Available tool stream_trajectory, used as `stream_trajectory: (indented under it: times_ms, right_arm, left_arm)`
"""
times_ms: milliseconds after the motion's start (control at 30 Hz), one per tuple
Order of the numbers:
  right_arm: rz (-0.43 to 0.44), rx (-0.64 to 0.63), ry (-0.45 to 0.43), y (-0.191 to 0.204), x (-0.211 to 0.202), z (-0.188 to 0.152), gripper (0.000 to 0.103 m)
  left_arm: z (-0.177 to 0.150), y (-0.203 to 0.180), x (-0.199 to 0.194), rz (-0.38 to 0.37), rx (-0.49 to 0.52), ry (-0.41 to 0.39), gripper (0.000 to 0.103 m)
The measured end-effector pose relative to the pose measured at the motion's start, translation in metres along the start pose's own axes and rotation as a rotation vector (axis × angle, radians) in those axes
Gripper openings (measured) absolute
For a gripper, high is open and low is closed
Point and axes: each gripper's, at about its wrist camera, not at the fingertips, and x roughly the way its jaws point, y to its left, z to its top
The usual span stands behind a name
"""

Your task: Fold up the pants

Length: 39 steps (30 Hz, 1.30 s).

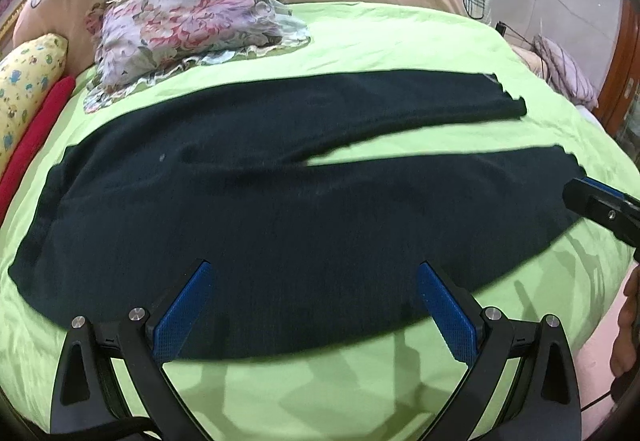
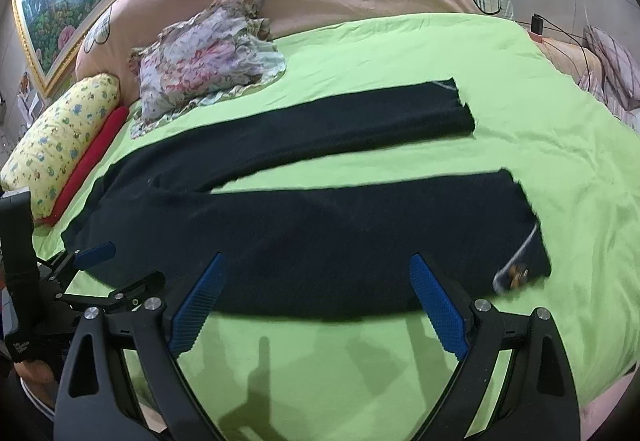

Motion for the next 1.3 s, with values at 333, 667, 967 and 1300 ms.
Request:
stream_trajectory:
  times_ms: [333, 667, 967, 1300]
  right_arm:
    - [-0.014, 0.053, 0.017, -0.043, 0.028, 0.059, 0.093]
    - [-0.048, 0.113, 0.064, -0.101, 0.069, 0.116, 0.093]
    - [-0.057, 0.147, 0.123, -0.148, 0.124, 0.162, 0.093]
    - [-0.003, 0.1, 0.215, -0.157, 0.166, 0.185, 0.081]
  left_arm:
    - [0.065, 0.001, 0.022, -0.052, 0.101, -0.02, 0.102]
    - [0.143, 0.004, 0.084, -0.081, 0.181, 0.041, 0.102]
    - [0.21, -0.026, 0.158, -0.15, 0.381, 0.122, 0.101]
    - [0.236, -0.042, 0.227, -0.29, 0.487, 0.286, 0.082]
